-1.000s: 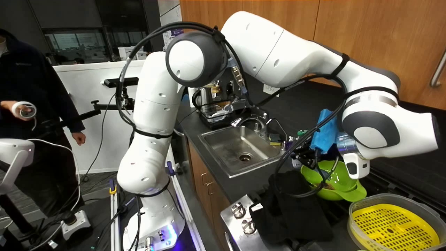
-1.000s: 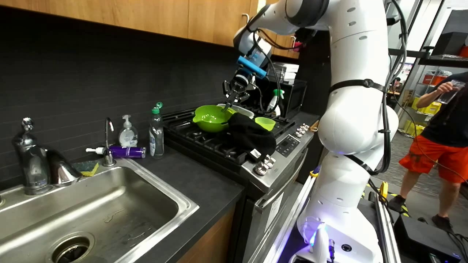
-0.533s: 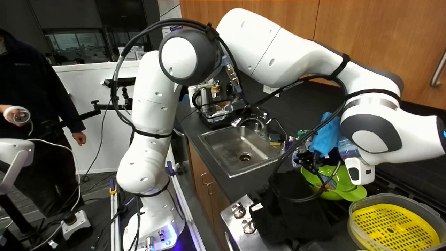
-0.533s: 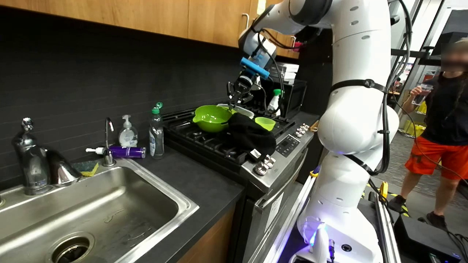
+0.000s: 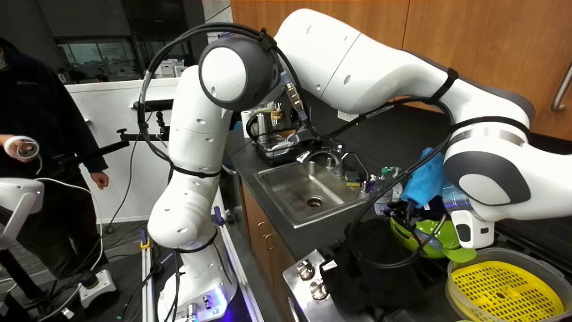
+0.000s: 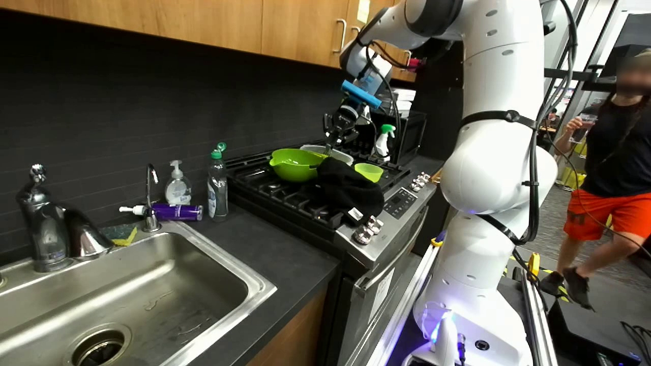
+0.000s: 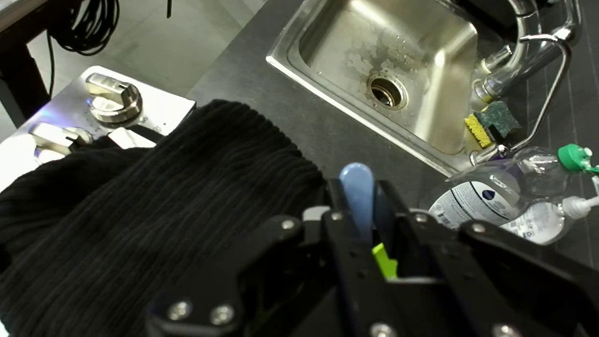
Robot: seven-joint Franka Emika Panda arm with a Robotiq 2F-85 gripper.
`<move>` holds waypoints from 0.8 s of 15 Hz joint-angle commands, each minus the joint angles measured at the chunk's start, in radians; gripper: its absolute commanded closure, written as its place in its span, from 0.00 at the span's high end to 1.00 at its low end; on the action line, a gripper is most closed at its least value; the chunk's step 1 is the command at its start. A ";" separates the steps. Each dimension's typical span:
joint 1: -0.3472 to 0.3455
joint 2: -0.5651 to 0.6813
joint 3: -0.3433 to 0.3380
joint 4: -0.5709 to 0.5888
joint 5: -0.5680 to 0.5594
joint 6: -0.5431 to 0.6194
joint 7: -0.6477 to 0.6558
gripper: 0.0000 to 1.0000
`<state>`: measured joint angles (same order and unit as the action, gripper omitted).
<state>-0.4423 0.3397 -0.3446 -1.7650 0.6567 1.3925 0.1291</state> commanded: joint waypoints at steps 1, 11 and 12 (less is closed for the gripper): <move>-0.005 0.007 -0.004 0.030 0.005 -0.005 0.020 0.05; -0.050 0.097 0.001 0.133 0.015 -0.035 -0.020 0.05; -0.061 0.116 0.001 0.154 0.017 -0.040 -0.026 0.05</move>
<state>-0.4748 0.3978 -0.3450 -1.6867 0.6605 1.3893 0.1220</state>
